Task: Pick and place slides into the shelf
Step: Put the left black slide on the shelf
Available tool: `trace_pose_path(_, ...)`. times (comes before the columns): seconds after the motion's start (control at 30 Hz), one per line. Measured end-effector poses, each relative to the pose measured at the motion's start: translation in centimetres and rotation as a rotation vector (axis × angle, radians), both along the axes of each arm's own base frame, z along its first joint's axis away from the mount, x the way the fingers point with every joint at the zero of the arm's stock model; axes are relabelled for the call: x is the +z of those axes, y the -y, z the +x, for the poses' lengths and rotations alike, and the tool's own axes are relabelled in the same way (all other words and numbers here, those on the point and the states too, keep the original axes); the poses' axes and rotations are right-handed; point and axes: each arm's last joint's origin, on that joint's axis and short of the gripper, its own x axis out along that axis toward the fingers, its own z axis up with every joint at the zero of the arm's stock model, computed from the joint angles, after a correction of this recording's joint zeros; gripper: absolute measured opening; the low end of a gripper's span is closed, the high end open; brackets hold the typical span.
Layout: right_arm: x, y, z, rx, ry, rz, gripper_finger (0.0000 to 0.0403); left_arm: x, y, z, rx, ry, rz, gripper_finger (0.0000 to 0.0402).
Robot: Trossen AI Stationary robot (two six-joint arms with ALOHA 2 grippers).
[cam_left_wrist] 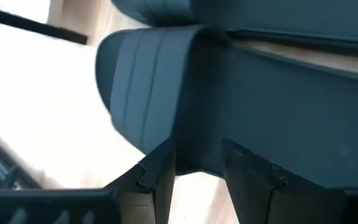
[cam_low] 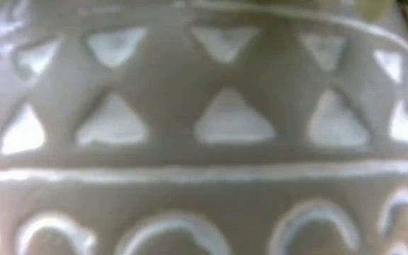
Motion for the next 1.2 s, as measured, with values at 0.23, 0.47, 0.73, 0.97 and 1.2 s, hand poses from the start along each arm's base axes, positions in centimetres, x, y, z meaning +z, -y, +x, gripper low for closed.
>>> trace_pose_path(0.23, -0.6, -0.1, 0.1, 0.001, -0.010, -0.005, 0.0144, 0.2, -0.4, -0.2, 0.027, 0.030, 0.066, 0.0136)
trace_pose_path(0.47, -1.7, -0.1, 0.2, 0.000, -0.038, -0.021, 0.0144, 0.2, -0.5, -0.1, 0.017, 0.037, 0.076, 0.0136)
trace_pose_path(0.73, -1.6, -0.1, 0.2, 0.000, -0.027, -0.016, 0.0144, -0.3, -0.6, 0.4, -0.025, 0.032, 0.115, 0.0136)
trace_pose_path(0.97, -1.6, -0.1, 0.2, 0.000, -0.027, -0.019, 0.0144, -2.0, -0.7, 0.9, -0.052, -0.026, 0.183, 0.0136)
trace_pose_path(1.2, -1.6, -0.1, 0.2, 0.000, -0.028, -0.019, 0.0144, -2.0, -1.4, 1.0, -0.037, -0.008, 0.276, 0.0136)
